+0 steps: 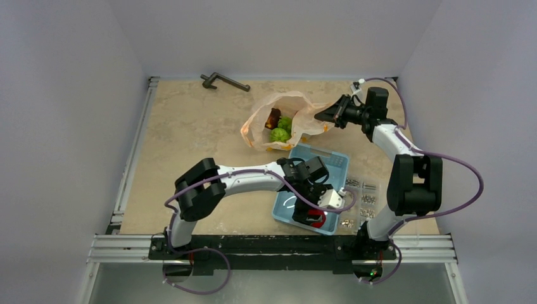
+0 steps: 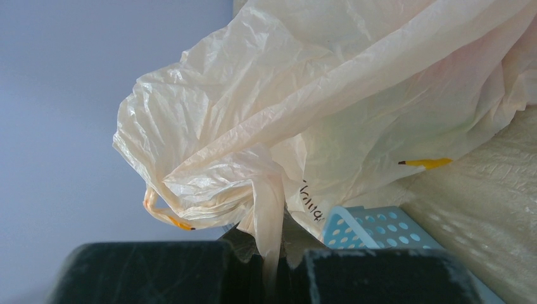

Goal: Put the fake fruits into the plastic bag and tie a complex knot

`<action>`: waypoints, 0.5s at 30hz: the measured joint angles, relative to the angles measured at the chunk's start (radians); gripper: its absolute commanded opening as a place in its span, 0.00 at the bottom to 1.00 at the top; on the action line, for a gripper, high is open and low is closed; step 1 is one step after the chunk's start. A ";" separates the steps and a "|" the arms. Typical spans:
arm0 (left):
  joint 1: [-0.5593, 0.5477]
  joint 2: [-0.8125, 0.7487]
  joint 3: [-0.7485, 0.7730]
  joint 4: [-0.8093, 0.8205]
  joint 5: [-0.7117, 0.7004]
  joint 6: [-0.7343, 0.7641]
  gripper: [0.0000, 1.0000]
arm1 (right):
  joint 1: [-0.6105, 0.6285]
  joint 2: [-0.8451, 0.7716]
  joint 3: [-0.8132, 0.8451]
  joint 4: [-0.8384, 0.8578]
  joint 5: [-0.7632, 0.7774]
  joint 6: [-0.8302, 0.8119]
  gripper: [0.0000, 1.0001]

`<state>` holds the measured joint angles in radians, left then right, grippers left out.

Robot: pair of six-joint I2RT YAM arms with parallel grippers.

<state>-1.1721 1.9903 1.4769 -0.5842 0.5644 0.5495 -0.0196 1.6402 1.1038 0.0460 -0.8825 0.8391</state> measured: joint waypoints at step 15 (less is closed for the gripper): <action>0.139 -0.095 -0.003 0.053 0.003 -0.102 0.17 | 0.000 0.000 -0.006 -0.011 0.003 -0.018 0.00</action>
<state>-1.0332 1.8950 1.4738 -0.5312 0.5674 0.4477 -0.0196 1.6402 1.0981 0.0345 -0.8799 0.8211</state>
